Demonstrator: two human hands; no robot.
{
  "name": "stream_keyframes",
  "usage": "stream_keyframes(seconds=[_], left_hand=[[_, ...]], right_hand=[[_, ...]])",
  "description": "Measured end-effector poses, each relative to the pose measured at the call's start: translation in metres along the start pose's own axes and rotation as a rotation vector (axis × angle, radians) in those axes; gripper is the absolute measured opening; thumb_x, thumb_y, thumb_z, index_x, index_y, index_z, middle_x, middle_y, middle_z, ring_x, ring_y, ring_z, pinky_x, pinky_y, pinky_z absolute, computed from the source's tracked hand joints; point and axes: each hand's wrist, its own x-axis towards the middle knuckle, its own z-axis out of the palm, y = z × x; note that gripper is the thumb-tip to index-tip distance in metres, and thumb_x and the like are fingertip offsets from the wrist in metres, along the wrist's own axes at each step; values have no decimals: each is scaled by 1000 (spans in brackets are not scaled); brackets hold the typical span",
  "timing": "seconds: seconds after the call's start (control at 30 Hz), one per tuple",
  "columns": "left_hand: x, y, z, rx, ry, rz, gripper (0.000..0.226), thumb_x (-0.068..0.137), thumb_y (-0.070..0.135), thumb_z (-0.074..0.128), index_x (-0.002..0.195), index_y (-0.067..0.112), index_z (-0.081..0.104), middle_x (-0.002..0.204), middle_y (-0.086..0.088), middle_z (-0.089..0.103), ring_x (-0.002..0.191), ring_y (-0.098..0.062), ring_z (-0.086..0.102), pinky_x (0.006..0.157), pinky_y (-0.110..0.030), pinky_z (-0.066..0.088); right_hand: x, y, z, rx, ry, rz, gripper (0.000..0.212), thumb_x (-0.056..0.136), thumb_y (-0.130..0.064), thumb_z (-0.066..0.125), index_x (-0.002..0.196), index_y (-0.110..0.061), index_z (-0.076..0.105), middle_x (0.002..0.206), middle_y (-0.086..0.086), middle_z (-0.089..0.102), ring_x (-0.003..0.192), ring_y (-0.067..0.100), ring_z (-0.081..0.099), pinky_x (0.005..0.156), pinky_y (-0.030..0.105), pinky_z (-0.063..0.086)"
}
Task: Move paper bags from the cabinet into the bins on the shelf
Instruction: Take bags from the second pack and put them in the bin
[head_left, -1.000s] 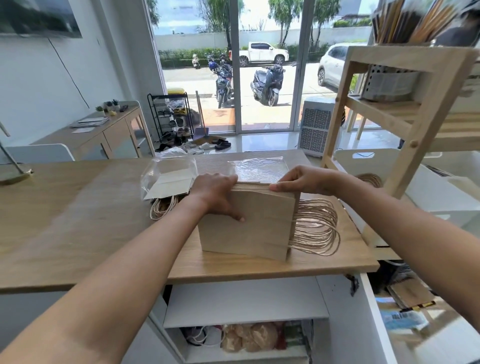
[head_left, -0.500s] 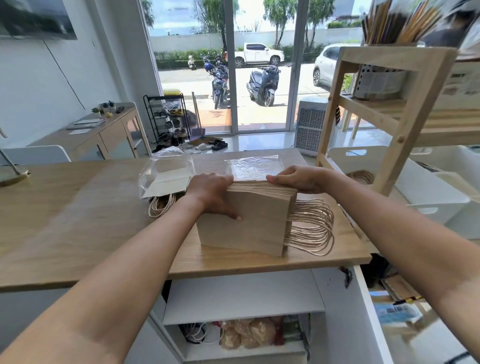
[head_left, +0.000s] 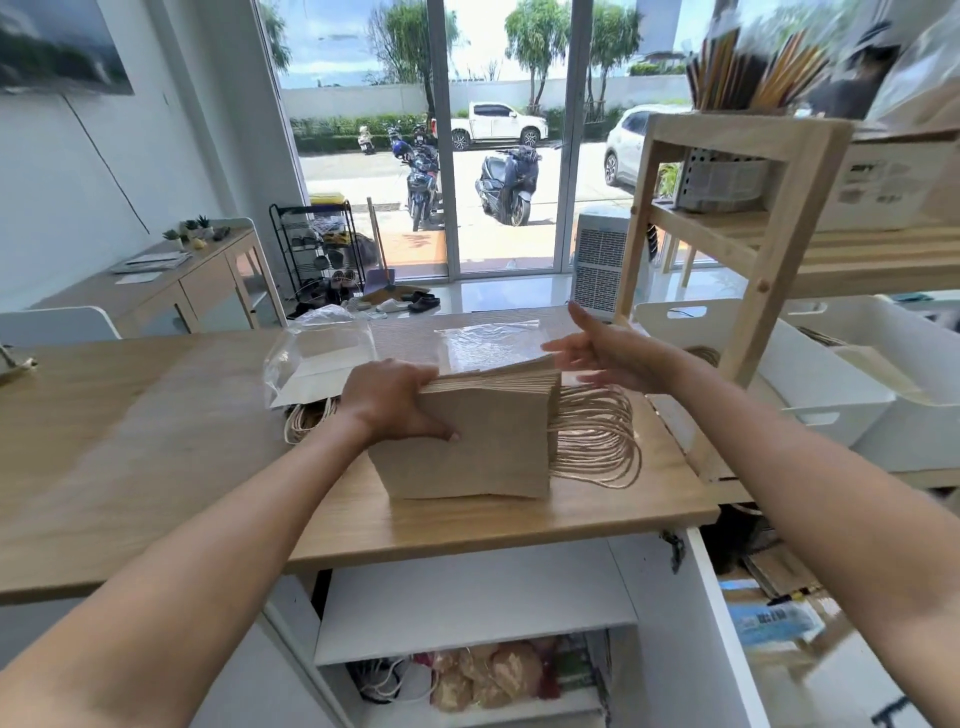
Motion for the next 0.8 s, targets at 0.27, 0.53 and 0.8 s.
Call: stream_keyframes(seconds=[0.27, 0.53, 0.8], left_hand=[[-12, -34, 5, -730, 166, -317, 52, 42, 57, 87, 83, 32, 68, 82, 9, 70, 77, -12, 67, 73, -30, 55], [-7, -20, 42, -1244, 258, -485, 43, 49, 35, 93, 83, 22, 70, 85, 10, 73, 76, -7, 69, 64, -18, 56], [-6, -10, 64, -1393, 227, -508, 28, 64, 18, 88, 84, 21, 68, 86, 6, 71, 67, 0, 68, 63, -17, 58]], right_hand=[[-1, 53, -5, 539, 155, -53, 127, 53, -80, 66, 154, -23, 13, 158, 11, 23, 148, 25, 16, 121, 41, 13], [27, 10, 45, 505, 148, -211, 99, 58, -14, 89, 140, -5, 35, 125, 13, 60, 113, 24, 60, 78, 24, 55], [26, 2, 50, 420, 199, -297, 64, 83, 10, 62, 133, -15, 32, 120, 15, 53, 105, 24, 57, 88, 37, 55]])
